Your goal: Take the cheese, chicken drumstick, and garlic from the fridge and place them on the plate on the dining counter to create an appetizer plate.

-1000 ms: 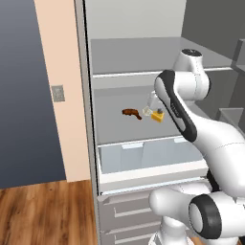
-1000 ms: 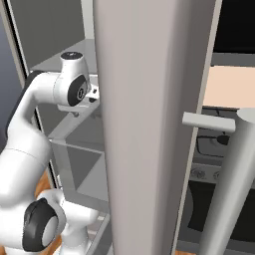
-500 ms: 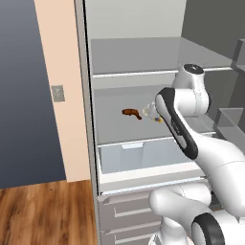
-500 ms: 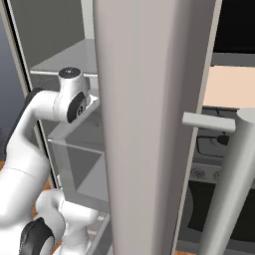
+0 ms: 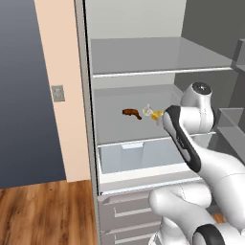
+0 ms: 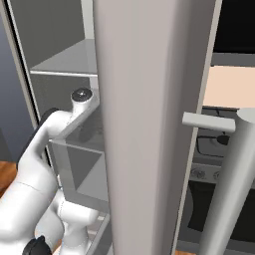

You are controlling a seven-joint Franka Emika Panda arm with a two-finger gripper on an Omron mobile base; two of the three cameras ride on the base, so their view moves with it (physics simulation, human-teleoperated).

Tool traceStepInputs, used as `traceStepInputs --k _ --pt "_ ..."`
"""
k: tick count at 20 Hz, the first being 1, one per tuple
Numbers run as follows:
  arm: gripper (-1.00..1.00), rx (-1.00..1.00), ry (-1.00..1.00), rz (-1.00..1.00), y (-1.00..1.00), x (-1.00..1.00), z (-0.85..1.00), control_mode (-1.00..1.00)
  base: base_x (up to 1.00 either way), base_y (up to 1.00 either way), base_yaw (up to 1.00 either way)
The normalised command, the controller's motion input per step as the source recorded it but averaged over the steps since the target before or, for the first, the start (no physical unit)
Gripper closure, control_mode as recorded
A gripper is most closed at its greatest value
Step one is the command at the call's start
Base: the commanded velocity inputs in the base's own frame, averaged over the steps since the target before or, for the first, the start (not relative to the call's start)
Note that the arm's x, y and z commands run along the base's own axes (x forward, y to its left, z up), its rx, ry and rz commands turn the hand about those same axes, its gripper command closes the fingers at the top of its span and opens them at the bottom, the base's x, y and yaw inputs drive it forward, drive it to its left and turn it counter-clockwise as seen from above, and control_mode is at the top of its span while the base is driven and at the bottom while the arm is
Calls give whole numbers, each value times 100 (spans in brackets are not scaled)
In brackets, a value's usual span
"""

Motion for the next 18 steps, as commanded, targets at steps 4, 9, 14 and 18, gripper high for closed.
traceStepInputs --k 4,9,14,18 --pt "-100 0 0 -12 -37 66 -31 -100 0 0 0" --pt "-100 0 0 -7 -27 87 -22 -100 0 0 0" --pt "-100 1 -4 -1 -14 79 -10 -100 0 0 0" --pt "-100 0 -5 0 0 62 -24 -100 0 0 0"
